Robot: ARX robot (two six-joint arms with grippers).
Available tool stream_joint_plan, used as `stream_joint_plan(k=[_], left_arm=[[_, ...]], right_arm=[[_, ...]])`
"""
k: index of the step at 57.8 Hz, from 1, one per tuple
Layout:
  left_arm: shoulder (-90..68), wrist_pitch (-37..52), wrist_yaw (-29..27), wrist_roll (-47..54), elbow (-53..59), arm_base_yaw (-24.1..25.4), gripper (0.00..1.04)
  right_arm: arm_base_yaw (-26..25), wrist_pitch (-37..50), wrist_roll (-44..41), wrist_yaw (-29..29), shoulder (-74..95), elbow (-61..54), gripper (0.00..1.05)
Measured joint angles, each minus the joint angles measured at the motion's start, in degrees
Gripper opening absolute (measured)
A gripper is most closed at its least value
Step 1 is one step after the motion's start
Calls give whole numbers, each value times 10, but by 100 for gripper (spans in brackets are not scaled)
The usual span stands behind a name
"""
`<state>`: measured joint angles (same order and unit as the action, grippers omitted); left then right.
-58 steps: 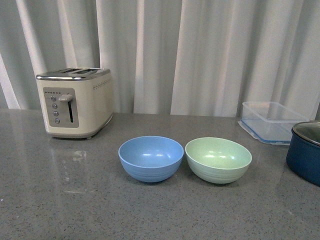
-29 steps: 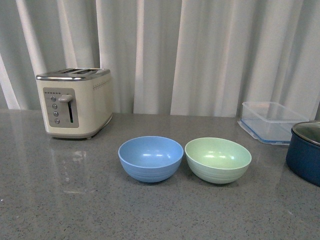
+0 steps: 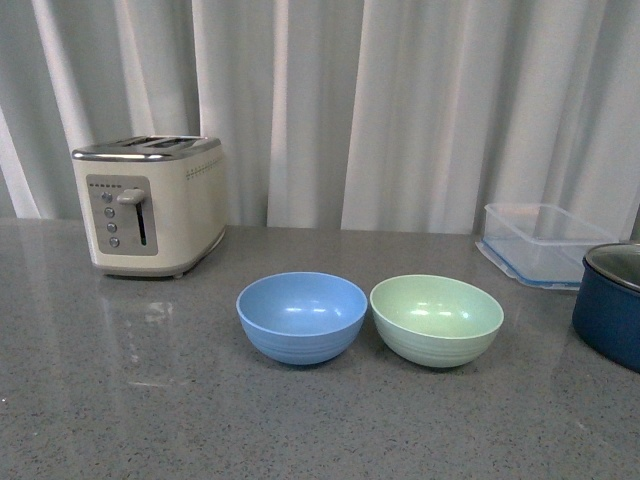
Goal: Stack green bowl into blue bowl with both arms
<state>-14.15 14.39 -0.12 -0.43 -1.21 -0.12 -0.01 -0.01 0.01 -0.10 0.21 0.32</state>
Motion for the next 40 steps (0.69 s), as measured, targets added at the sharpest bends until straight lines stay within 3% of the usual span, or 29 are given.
stream_joint_plan(k=[17, 24, 36, 40], left_arm=[[43, -44, 0, 0, 0, 0, 4], [124, -139, 0, 0, 0, 0, 4], [139, -144, 0, 0, 0, 0, 4], [139, -144, 0, 0, 0, 0, 14]], right_arm=[[0, 0, 0, 0, 0, 0, 95], [0, 0, 0, 0, 0, 0, 95], [0, 0, 0, 0, 0, 0, 95], [0, 0, 0, 0, 0, 0, 95]])
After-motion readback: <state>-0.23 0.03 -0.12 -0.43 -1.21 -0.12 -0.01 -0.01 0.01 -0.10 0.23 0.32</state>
